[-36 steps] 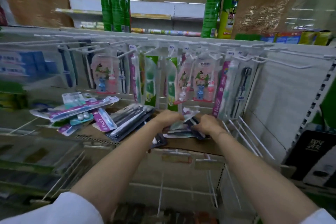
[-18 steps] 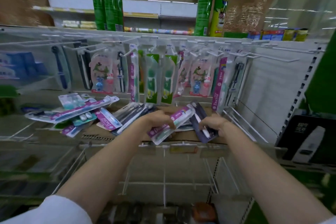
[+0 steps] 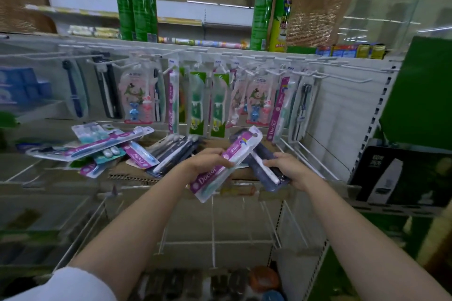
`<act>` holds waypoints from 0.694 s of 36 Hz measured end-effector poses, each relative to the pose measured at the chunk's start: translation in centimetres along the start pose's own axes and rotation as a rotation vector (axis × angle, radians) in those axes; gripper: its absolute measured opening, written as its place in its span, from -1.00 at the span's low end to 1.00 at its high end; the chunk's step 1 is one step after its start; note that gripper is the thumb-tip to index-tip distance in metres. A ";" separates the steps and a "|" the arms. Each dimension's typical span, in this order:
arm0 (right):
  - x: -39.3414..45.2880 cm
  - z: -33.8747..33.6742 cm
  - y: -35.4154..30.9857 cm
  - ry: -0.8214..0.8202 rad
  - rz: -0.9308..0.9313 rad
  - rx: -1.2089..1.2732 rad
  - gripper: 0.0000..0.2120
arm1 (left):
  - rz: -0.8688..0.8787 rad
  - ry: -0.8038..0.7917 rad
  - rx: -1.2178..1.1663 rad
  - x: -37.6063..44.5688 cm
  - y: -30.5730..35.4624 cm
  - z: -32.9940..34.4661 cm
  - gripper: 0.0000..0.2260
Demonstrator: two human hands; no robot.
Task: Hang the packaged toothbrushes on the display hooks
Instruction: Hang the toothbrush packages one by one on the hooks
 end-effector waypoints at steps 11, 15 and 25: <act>-0.4 -2.7 -2.9 0.115 -0.179 0.149 -0.71 | 0.303 0.123 -0.254 -1.5 4.3 0.7 -0.80; -0.4 -3.2 -3.3 0.113 -0.214 0.145 -0.74 | 0.316 0.127 -0.271 -1.4 4.7 0.9 -0.81; 0.9 -3.6 -3.8 0.088 -0.236 0.131 -0.75 | 0.338 0.173 -0.294 -1.6 6.6 1.1 -0.78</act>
Point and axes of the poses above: each hand's wrist, its own x-axis towards the middle knuckle, its own z-axis out of the palm, y = z × x, the point moved 5 cm from there along x, towards the middle knuckle, and after that the axes turned 15 degrees about -z, right-handed, at the moved point
